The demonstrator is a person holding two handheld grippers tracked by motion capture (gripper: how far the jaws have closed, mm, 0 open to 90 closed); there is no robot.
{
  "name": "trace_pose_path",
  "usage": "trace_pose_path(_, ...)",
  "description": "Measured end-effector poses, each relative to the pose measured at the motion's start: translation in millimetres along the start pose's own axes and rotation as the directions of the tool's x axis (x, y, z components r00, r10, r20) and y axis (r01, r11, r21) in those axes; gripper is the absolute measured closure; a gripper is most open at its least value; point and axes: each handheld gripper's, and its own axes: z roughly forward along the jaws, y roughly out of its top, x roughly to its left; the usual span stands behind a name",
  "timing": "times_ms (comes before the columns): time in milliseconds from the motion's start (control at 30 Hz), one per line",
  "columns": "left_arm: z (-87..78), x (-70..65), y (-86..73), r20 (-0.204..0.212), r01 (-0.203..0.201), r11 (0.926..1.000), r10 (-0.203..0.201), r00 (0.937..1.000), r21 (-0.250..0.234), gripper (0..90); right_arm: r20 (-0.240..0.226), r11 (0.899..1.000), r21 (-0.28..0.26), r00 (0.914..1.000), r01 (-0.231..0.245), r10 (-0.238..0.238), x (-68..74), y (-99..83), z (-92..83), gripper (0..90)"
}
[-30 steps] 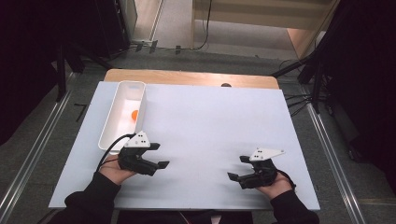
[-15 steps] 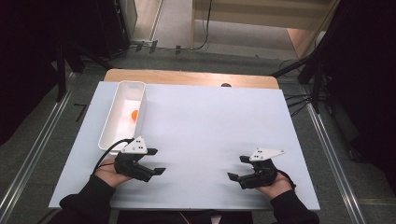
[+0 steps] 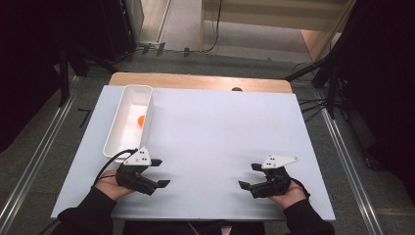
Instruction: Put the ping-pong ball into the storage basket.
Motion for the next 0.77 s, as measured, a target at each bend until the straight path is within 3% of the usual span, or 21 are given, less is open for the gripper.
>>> trace_pose_path(667,-0.3,0.4,0.3,0.013,-0.002,1.0,0.002,0.9999,-0.003,24.5,0.003,1.0,0.0,1.0,0.0,0.0,0.5,-0.6,-1.7,14.6)
trace_pose_path(767,-0.3,1.0,0.3,0.018,-0.002,1.0,0.002,0.9998,-0.004,24.5,0.009,1.0,-0.02,0.9999,-0.004,0.004,0.1,-0.3,-4.5,14.6)
